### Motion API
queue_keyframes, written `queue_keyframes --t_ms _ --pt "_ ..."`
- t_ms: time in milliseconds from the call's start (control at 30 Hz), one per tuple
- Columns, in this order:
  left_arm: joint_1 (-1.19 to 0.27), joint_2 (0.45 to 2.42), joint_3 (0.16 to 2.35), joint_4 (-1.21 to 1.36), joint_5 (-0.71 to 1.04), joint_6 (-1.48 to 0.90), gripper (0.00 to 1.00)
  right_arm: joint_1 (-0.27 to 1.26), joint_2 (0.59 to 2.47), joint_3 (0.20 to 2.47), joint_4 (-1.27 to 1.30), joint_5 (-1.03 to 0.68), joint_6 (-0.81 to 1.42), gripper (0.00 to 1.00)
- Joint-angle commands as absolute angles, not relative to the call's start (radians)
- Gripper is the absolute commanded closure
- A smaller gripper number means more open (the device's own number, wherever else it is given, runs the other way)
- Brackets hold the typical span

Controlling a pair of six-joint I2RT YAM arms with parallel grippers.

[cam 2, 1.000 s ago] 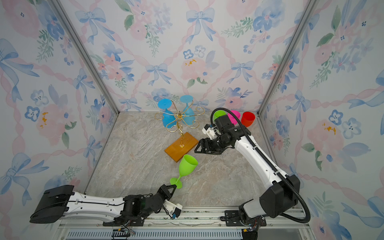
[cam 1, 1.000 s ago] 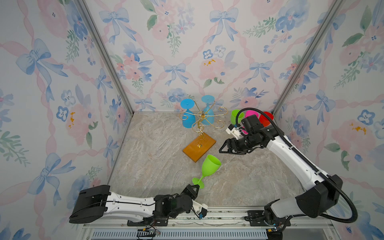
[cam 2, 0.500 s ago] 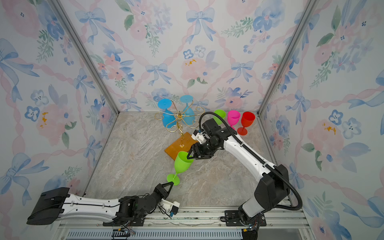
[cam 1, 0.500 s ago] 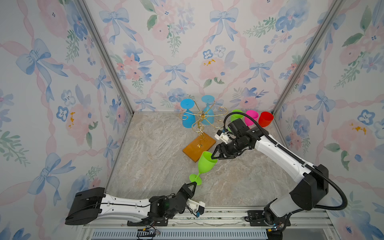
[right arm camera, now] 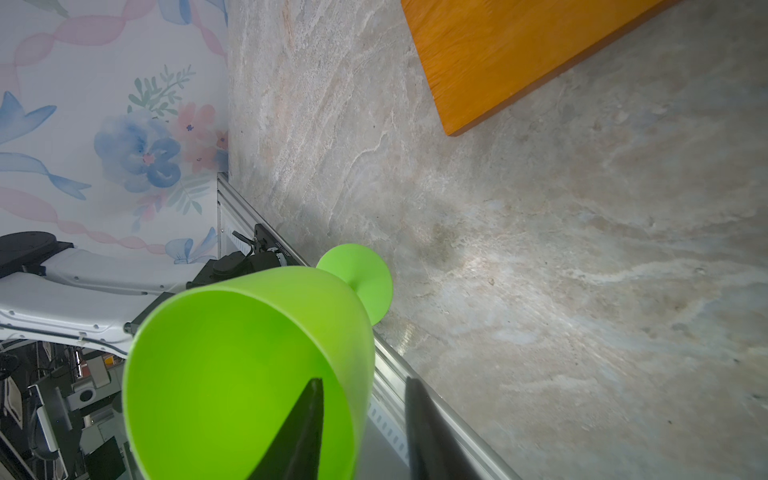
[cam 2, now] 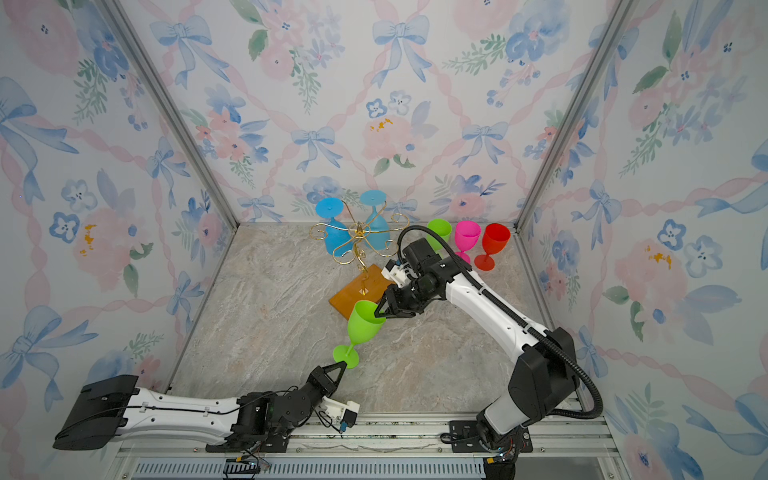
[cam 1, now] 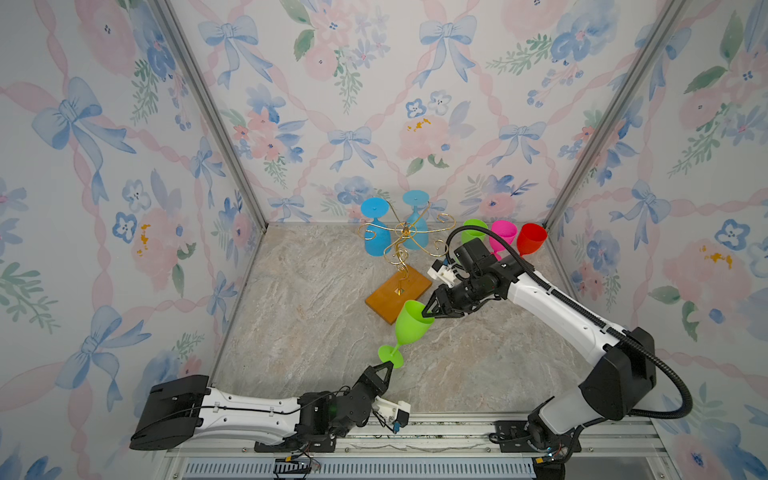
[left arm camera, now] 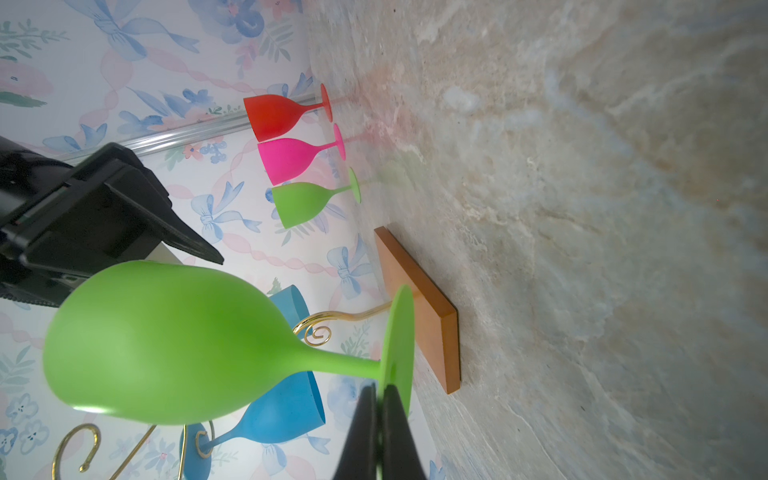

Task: Take the wine glass off the wine glass rack
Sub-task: 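Close the right gripper on the lime-green glass bowl rim, then open and withdraw the left gripper while the right carries the glass toward the standing glasses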

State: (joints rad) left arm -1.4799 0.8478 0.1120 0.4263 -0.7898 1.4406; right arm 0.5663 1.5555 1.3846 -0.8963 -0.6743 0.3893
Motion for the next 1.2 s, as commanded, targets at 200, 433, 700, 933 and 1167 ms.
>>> queue_keyframes --t_ms 200,433,700,933,1167 --pt "-1.475 0.870 0.122 0.473 -0.813 1.459 1.00 0.580 1.551 1.365 -0.864 -0.702 0.407 0.88" --pt "-1.476 0.889 0.133 0.475 -0.806 1.457 0.84 0.575 1.531 1.369 -0.870 -0.686 0.403 0.98" --pt "-1.475 0.879 0.154 0.487 -0.804 1.412 0.66 0.533 1.491 1.351 -0.867 -0.660 0.406 1.00" --pt "-1.481 0.889 0.199 0.489 -0.828 1.281 0.13 0.473 1.443 1.305 -0.831 -0.635 0.426 1.00" --pt "-1.483 0.995 0.333 0.485 -0.882 0.992 0.06 0.379 1.380 1.273 -0.849 -0.556 0.413 1.00"
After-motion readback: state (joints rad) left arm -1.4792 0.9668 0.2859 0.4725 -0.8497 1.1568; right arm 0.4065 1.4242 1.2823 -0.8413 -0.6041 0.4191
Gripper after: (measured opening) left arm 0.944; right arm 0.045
